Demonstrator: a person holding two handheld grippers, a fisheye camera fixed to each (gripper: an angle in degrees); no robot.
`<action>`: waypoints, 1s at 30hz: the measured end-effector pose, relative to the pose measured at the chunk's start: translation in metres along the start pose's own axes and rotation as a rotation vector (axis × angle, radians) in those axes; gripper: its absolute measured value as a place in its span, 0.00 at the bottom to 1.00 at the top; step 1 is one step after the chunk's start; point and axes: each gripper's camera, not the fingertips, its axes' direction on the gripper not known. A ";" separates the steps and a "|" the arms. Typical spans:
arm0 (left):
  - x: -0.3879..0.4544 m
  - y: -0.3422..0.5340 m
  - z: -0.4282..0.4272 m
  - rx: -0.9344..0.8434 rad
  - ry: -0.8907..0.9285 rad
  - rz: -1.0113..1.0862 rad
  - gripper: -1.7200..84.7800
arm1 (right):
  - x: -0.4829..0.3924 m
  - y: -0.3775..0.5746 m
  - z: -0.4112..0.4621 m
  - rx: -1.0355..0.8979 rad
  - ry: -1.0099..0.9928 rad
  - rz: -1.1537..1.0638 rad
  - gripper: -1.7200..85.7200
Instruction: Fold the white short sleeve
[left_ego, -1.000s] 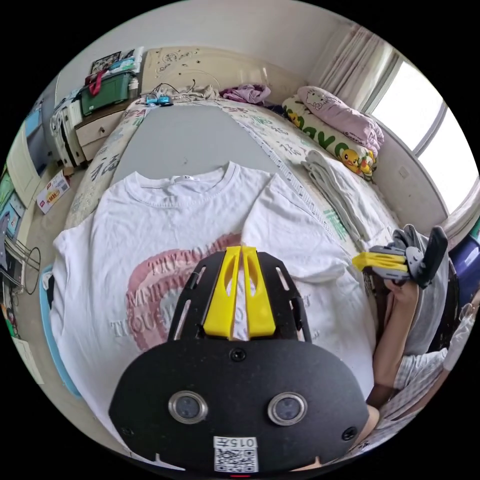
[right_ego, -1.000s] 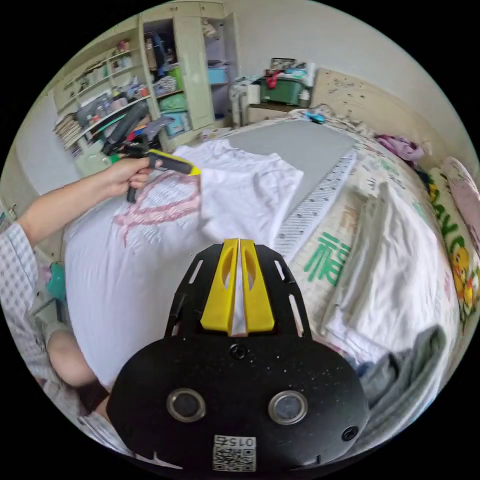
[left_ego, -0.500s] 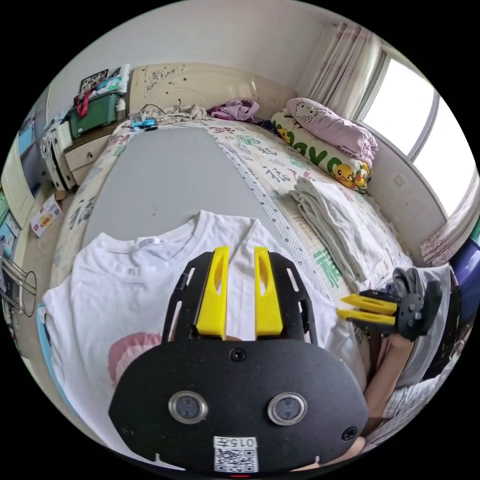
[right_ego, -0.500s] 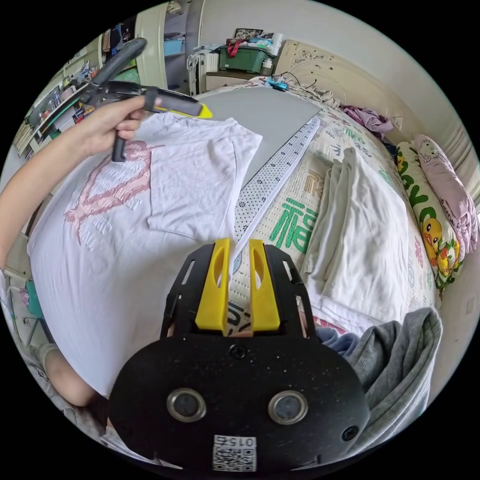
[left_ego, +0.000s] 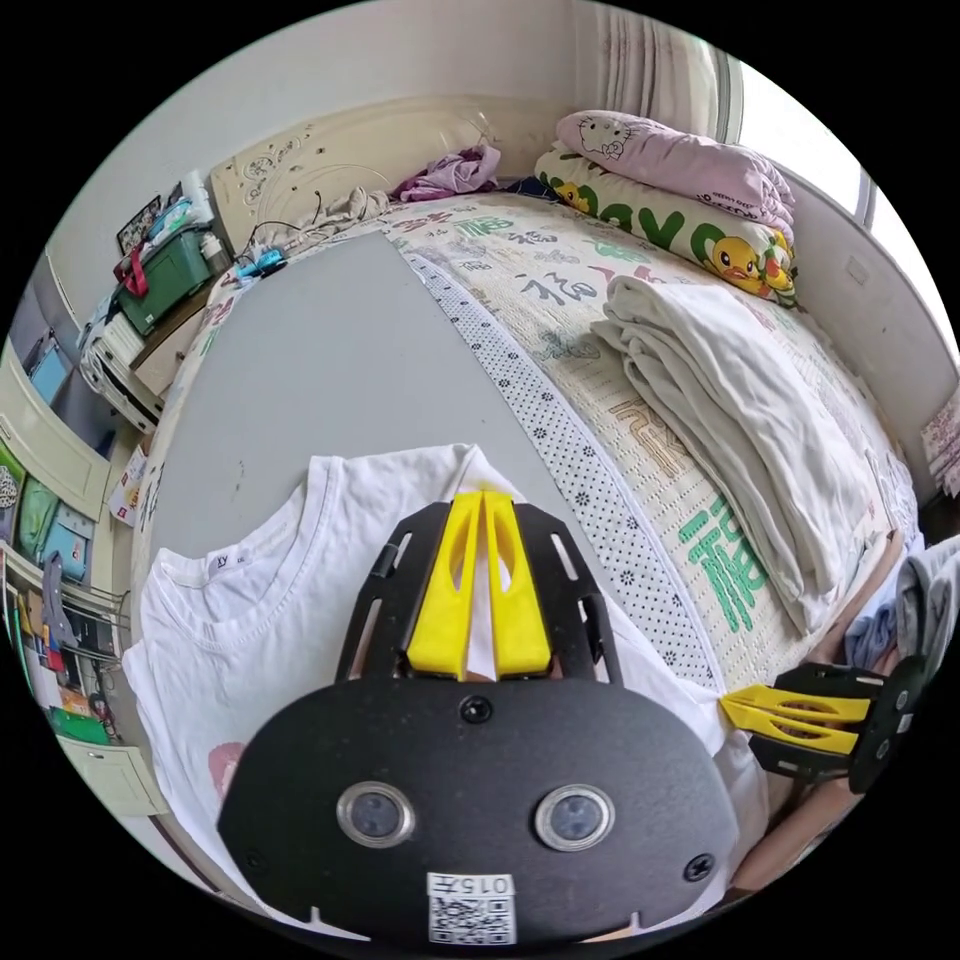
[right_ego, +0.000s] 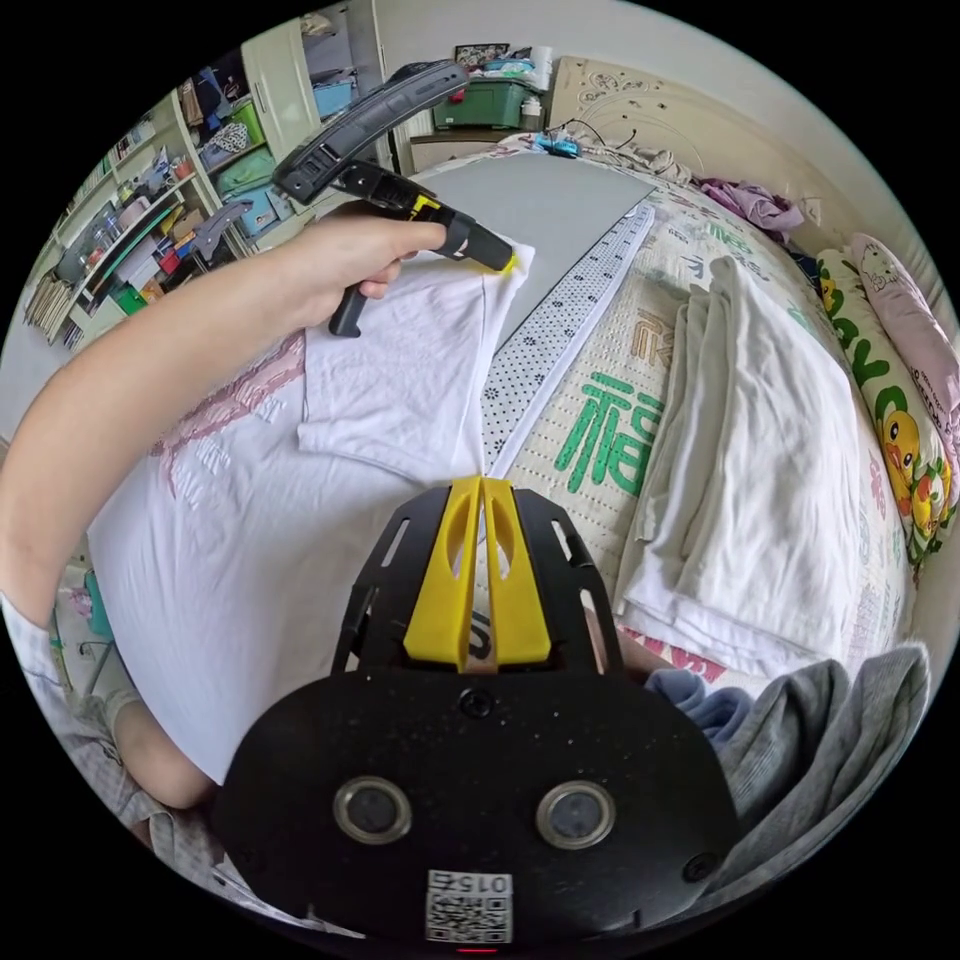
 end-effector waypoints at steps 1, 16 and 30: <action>0.000 -0.002 0.000 0.002 -0.002 -0.001 0.01 | 0.000 0.001 -0.001 0.000 0.002 -0.001 0.02; -0.086 0.052 -0.065 -0.081 0.185 -0.035 0.11 | -0.007 0.037 -0.063 0.263 -0.134 -0.202 0.08; -0.120 0.087 -0.053 -0.137 0.195 -0.063 0.10 | -0.012 0.045 -0.044 0.146 -0.181 -0.416 0.09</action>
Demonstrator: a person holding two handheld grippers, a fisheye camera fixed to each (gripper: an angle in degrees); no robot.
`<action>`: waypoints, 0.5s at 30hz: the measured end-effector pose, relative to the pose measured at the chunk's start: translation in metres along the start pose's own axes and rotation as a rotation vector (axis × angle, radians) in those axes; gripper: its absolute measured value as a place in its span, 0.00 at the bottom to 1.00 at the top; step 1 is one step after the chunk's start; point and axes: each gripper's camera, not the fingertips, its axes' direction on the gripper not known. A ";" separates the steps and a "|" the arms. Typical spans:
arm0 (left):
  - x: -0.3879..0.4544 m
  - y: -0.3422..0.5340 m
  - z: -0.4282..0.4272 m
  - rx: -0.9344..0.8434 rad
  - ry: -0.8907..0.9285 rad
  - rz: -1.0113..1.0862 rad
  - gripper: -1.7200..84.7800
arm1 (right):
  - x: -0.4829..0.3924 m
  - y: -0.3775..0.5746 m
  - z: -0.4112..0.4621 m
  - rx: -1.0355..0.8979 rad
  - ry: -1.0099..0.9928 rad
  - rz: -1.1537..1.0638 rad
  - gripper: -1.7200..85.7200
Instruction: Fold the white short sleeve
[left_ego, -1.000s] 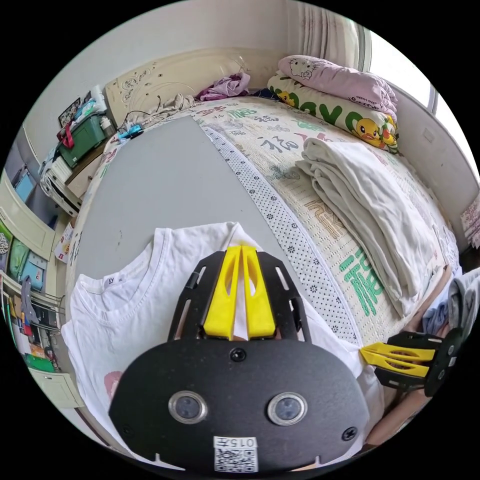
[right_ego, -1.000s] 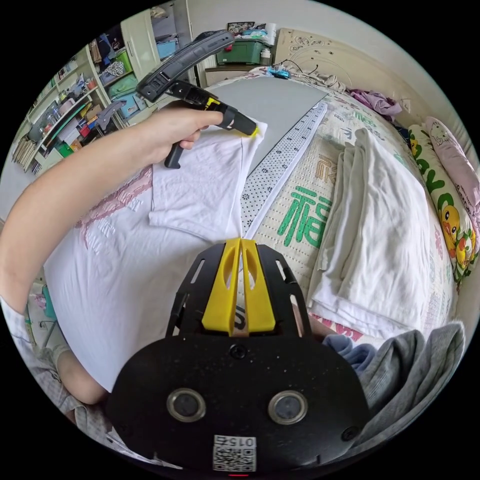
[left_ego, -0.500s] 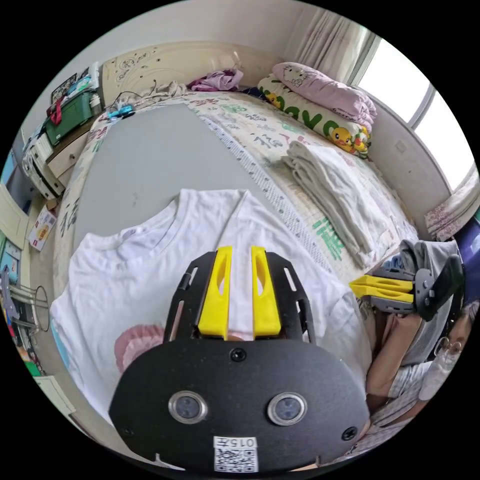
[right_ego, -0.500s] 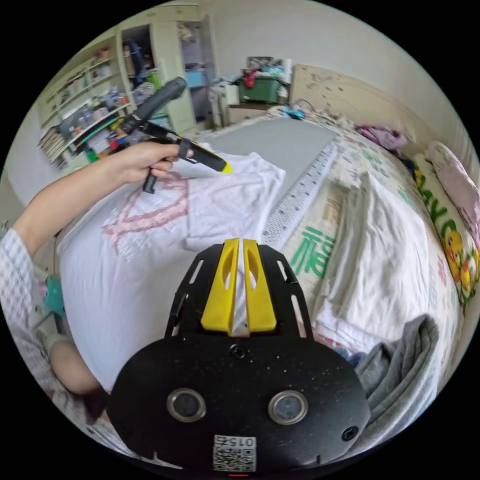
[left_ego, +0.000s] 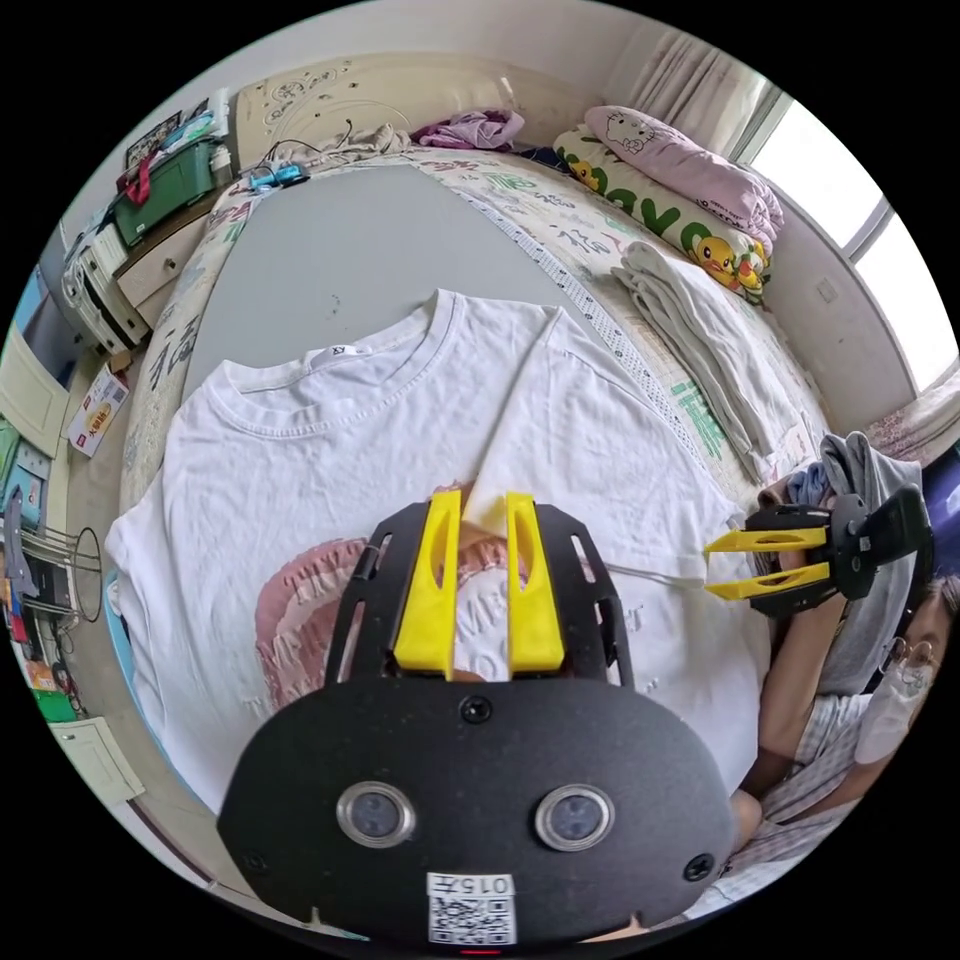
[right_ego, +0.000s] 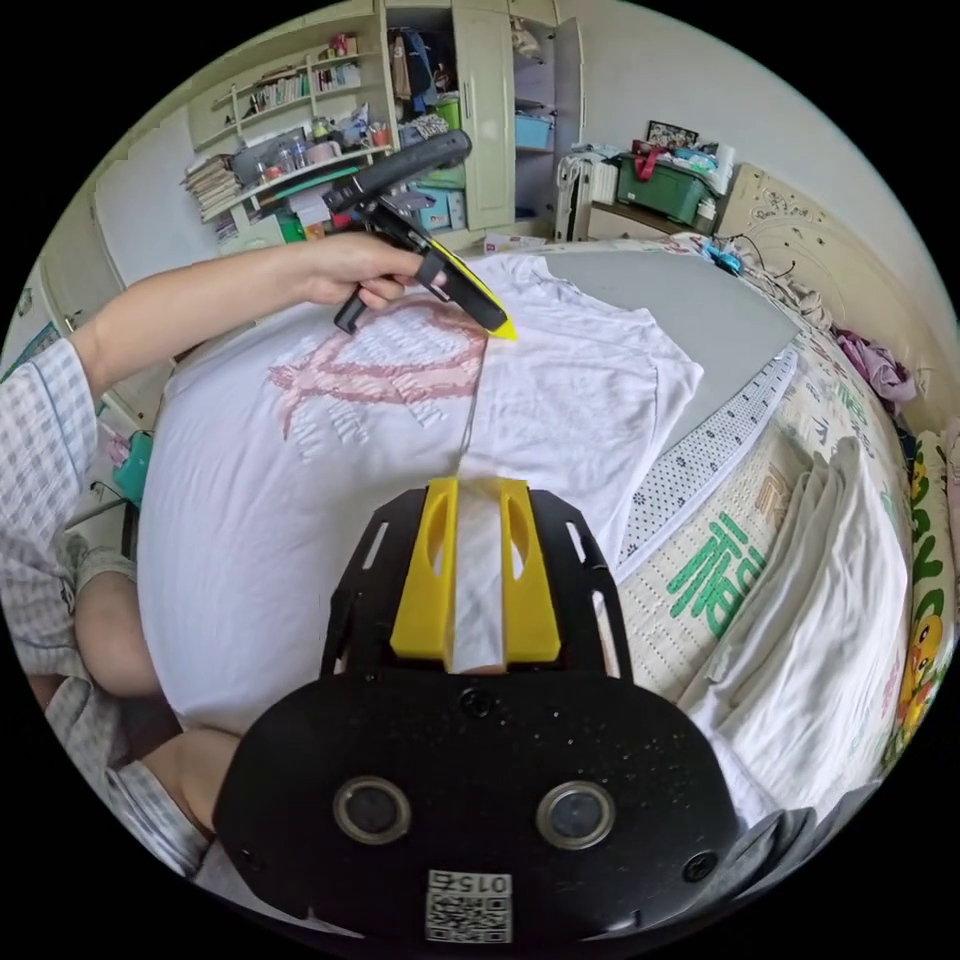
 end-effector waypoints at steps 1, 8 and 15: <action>0.000 0.000 0.001 0.001 -0.014 0.006 0.08 | 0.002 0.001 0.004 -0.032 0.022 0.005 0.07; 0.000 -0.004 -0.005 0.068 -0.022 0.000 0.02 | 0.011 0.008 -0.003 -0.030 0.017 0.003 0.02; 0.002 -0.009 0.017 -0.012 -0.086 0.042 0.02 | 0.015 0.010 0.002 -0.056 0.024 -0.020 0.01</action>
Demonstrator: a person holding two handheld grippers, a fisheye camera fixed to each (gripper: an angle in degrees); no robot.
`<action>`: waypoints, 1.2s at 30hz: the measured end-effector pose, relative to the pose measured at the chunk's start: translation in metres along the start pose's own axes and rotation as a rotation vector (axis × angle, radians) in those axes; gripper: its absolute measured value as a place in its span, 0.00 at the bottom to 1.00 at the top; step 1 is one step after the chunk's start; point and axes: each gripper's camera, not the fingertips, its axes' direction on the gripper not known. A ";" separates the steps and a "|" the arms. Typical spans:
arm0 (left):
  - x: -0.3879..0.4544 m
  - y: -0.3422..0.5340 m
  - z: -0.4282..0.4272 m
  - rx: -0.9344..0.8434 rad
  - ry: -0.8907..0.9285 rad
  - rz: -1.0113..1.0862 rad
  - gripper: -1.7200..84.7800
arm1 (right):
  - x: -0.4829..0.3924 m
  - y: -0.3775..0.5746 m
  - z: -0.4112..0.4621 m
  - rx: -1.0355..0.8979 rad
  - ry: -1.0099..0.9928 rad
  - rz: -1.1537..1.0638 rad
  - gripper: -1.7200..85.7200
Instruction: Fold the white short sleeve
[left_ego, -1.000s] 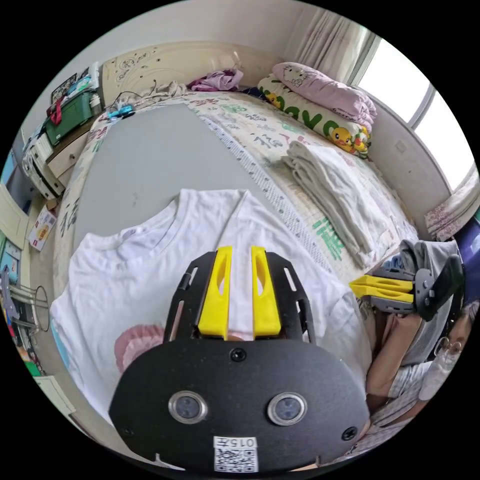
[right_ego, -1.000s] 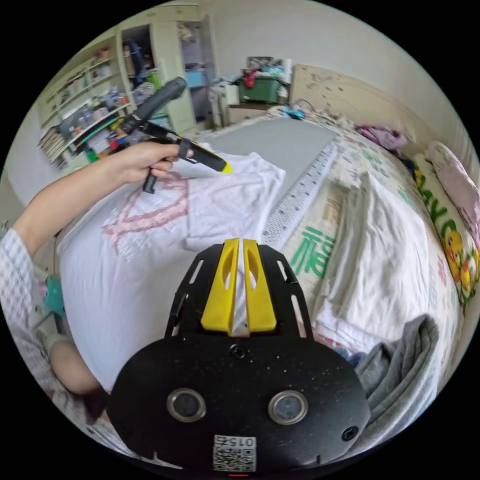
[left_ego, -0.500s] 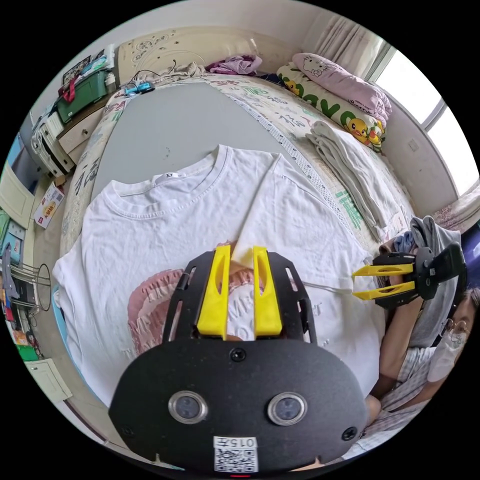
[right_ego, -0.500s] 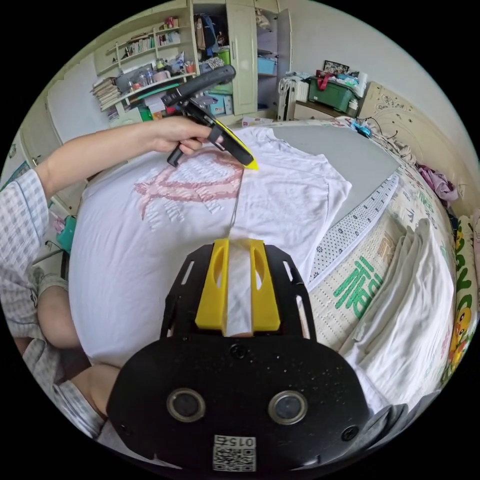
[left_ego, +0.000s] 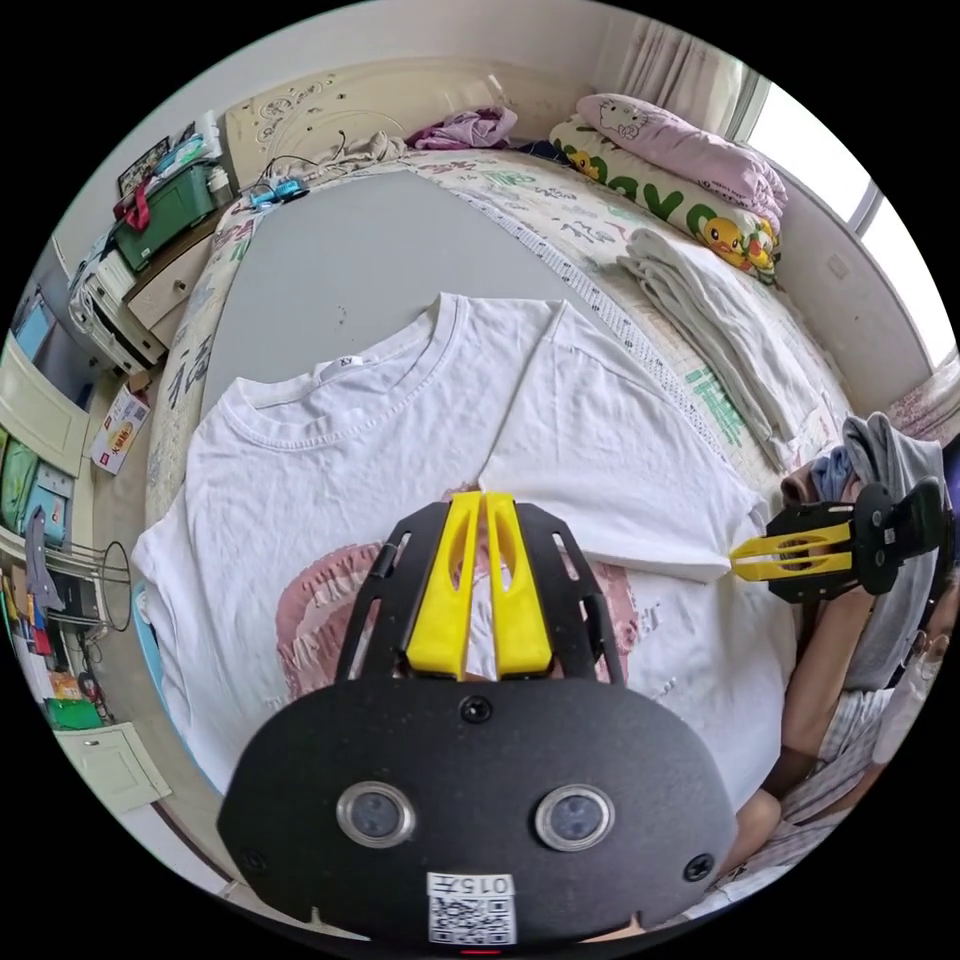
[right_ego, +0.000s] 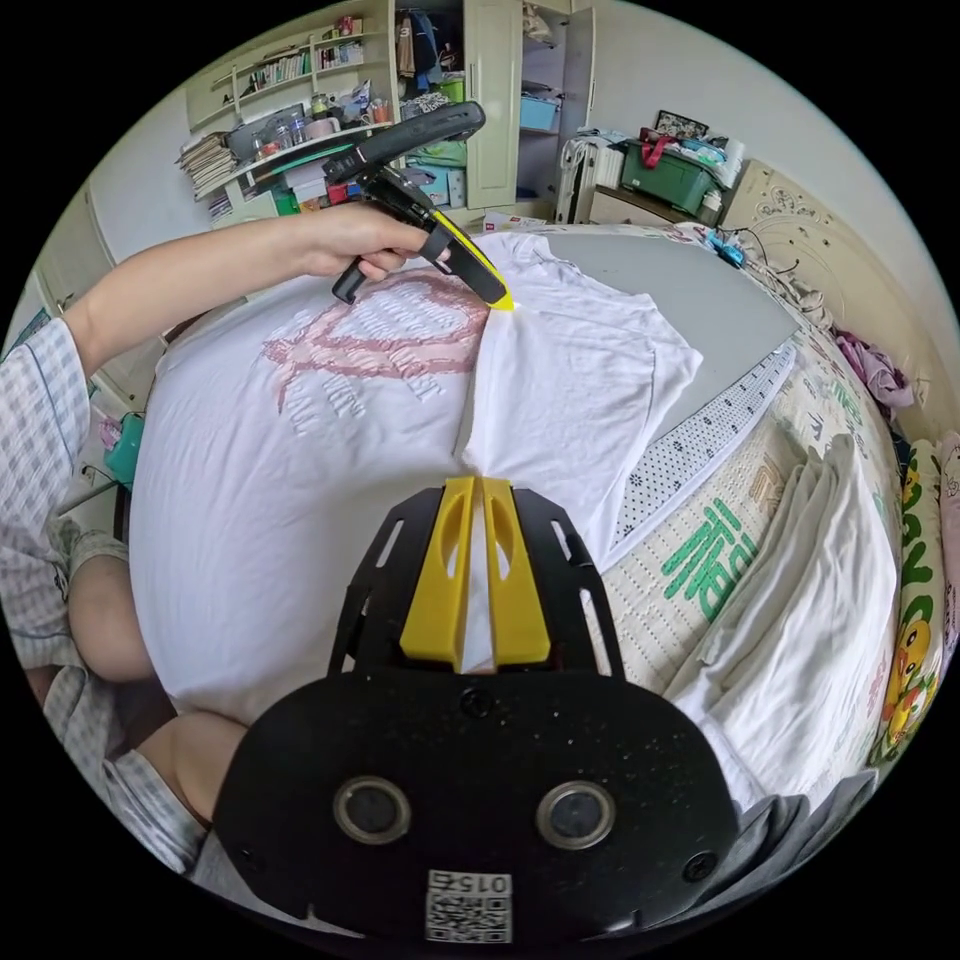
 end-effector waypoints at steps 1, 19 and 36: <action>0.000 0.001 0.002 0.015 -0.008 0.005 0.02 | 0.002 0.000 0.000 -0.013 -0.003 0.008 0.01; 0.112 0.020 0.021 0.071 0.169 0.465 0.09 | 0.079 -0.001 0.039 -0.050 0.172 0.410 0.01; 0.113 0.035 0.063 0.075 0.126 0.443 0.02 | 0.113 -0.015 0.097 -0.043 0.134 0.460 0.01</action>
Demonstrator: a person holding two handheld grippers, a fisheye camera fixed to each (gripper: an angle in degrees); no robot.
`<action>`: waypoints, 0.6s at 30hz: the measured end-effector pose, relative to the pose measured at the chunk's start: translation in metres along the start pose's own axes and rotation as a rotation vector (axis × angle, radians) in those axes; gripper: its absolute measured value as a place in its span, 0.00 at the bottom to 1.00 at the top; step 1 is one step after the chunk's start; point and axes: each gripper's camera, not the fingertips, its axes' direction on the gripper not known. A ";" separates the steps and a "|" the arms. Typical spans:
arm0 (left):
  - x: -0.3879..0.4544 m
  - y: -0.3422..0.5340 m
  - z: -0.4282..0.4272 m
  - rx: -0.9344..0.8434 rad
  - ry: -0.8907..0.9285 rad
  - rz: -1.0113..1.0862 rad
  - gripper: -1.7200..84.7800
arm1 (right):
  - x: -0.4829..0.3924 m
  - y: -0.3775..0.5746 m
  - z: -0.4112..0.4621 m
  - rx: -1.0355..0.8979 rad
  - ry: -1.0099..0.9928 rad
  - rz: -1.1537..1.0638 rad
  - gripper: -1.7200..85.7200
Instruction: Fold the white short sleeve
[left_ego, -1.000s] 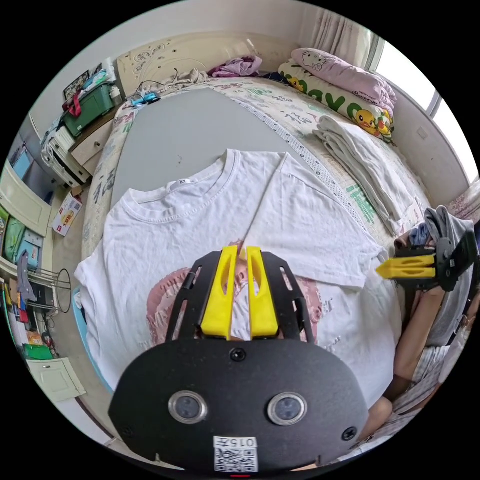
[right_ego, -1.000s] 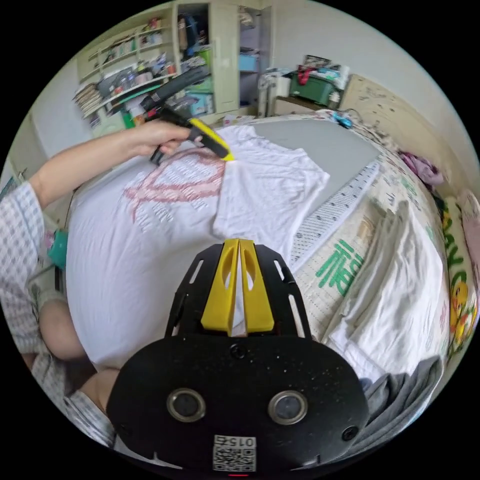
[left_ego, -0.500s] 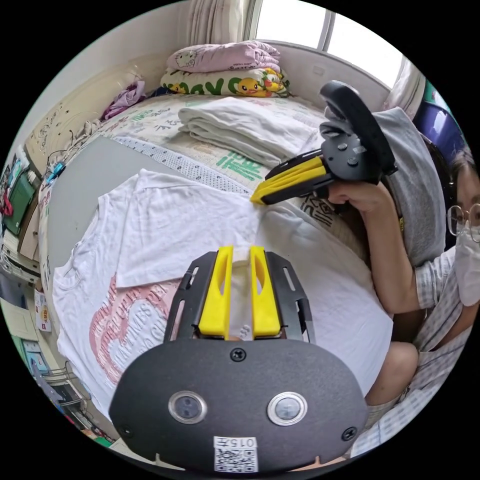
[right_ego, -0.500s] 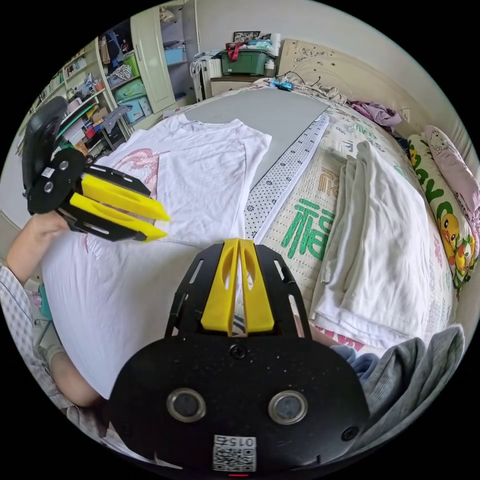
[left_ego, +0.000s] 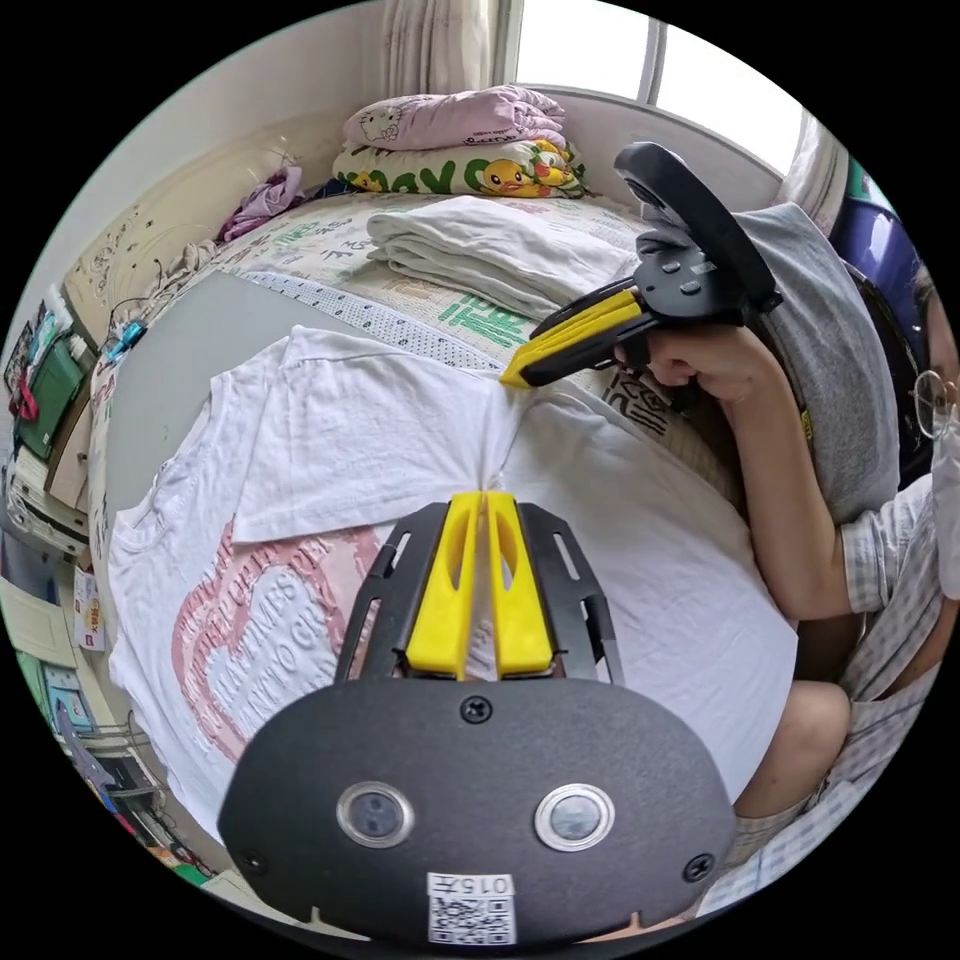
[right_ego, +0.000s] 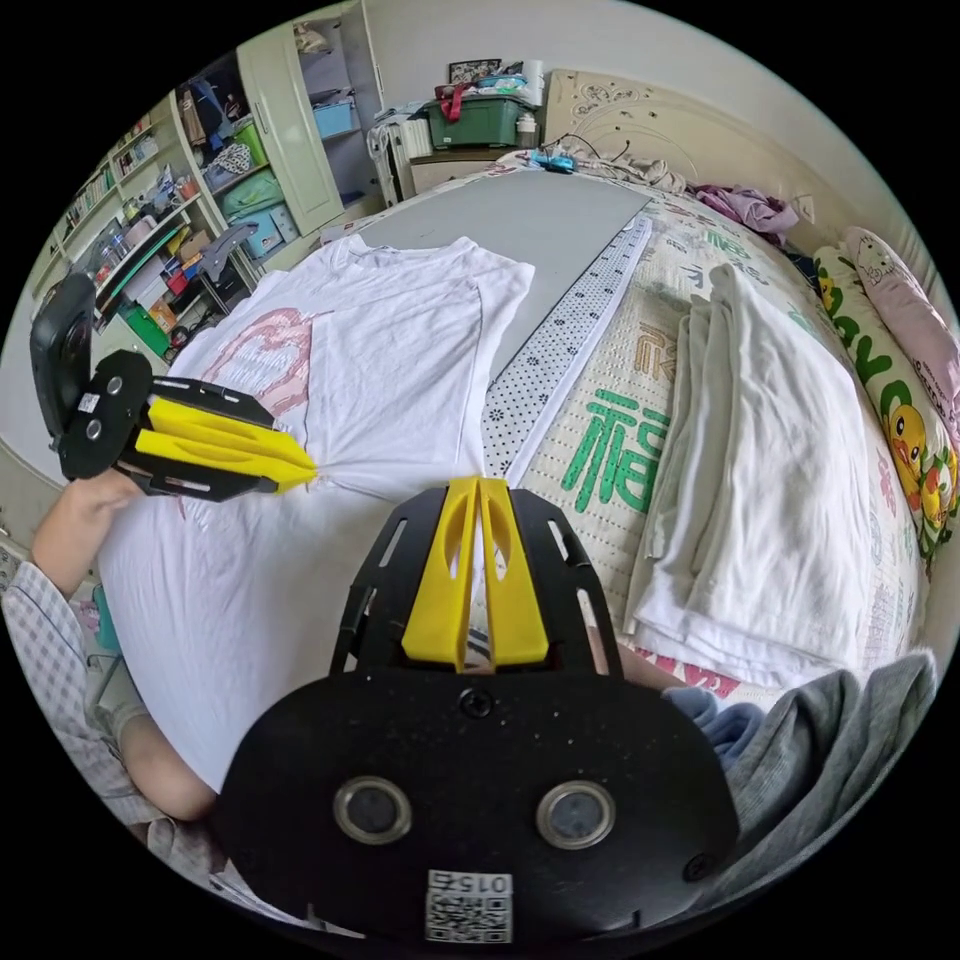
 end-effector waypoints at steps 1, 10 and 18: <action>-0.002 0.002 0.001 0.003 0.005 -0.029 0.02 | 0.002 -0.003 0.004 -0.004 0.003 0.022 0.01; -0.009 0.033 -0.012 0.261 -0.254 -0.637 0.01 | -0.045 -0.052 0.033 0.016 0.252 0.187 0.02; -0.030 0.013 0.032 0.097 -0.304 -0.911 0.01 | -0.111 -0.092 0.113 -0.143 0.286 0.141 0.01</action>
